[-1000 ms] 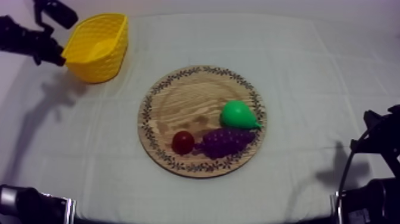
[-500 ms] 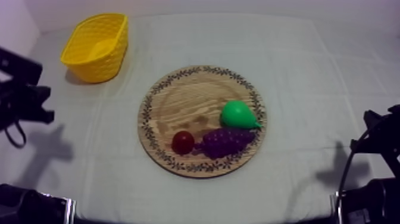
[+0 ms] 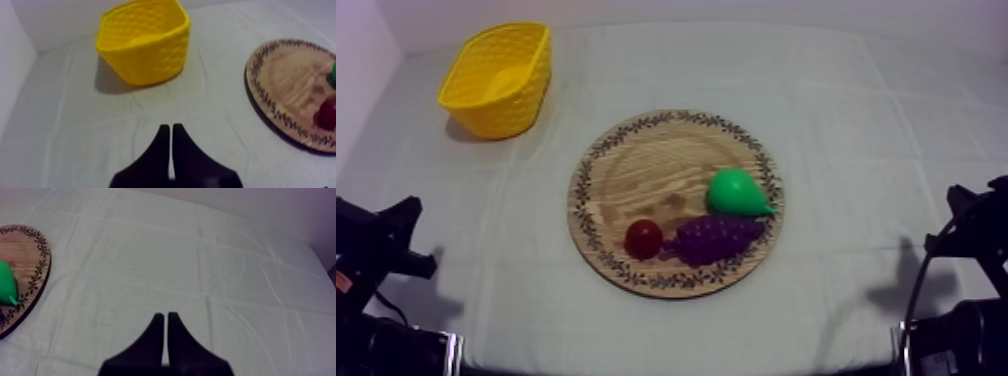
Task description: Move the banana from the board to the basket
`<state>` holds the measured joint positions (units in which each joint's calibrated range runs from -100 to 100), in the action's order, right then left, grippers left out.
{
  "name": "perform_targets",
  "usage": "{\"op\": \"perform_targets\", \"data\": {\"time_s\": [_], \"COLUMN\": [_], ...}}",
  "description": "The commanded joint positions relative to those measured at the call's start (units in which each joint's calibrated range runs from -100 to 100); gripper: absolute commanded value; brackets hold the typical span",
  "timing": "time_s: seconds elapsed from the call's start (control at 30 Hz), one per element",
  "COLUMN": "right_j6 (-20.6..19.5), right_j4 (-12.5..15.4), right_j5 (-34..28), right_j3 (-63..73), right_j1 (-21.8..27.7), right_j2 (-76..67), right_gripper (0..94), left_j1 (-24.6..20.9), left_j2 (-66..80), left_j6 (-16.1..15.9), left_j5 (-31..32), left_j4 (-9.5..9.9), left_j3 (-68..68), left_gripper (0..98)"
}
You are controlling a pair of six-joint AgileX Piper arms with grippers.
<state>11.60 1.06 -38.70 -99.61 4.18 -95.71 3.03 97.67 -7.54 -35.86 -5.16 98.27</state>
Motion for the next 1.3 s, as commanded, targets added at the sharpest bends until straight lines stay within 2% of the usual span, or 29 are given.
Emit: {"op": "perform_targets", "data": {"time_s": [0.0, 0.07, 0.17, 0.27, 0.47, 0.57, 1.27], "right_j6": [0.0, 0.0, 0.0, 0.0, 0.0, 0.0, 0.0], "right_j4": [-0.01, -0.01, -0.01, -0.01, -0.01, -0.01, -0.01], "right_j5": [-0.01, -0.01, -0.01, -0.01, -0.01, -0.01, -0.01], "right_j3": [-0.05, -0.05, -0.05, -0.05, -0.05, -0.05, -0.05], "right_j1": [0.03, 0.03, 0.03, 0.03, 0.03, 0.03, 0.03], "right_j2": [-0.05, -0.05, -0.05, -0.05, -0.05, -0.05, -0.05], "right_gripper": [0.4, 0.4, 0.4, 0.4, 0.4, 0.4, 0.4], "left_j1": [0.18, 0.62, 0.95, 1.07, 1.07, 1.06, 1.06], "left_j2": [2.02, 2.18, 2.28, 2.31, 2.33, 2.33, 2.33], "left_j6": [4.41, 6.28, 6.57, 7.51, 15.56, 17.34, 17.28], "left_j5": [-0.21, -0.37, -0.47, -0.47, -0.16, -0.13, -0.12], "left_j4": [2.98, 4.93, 6.26, 6.71, 6.94, 6.98, 7.0], "left_j3": [0.12, 0.26, 0.34, 0.41, 0.59, 0.6, 0.61], "left_gripper": [0.1, 0.1, 0.1, 0.1, 0.1, 0.1, 0.1]}}
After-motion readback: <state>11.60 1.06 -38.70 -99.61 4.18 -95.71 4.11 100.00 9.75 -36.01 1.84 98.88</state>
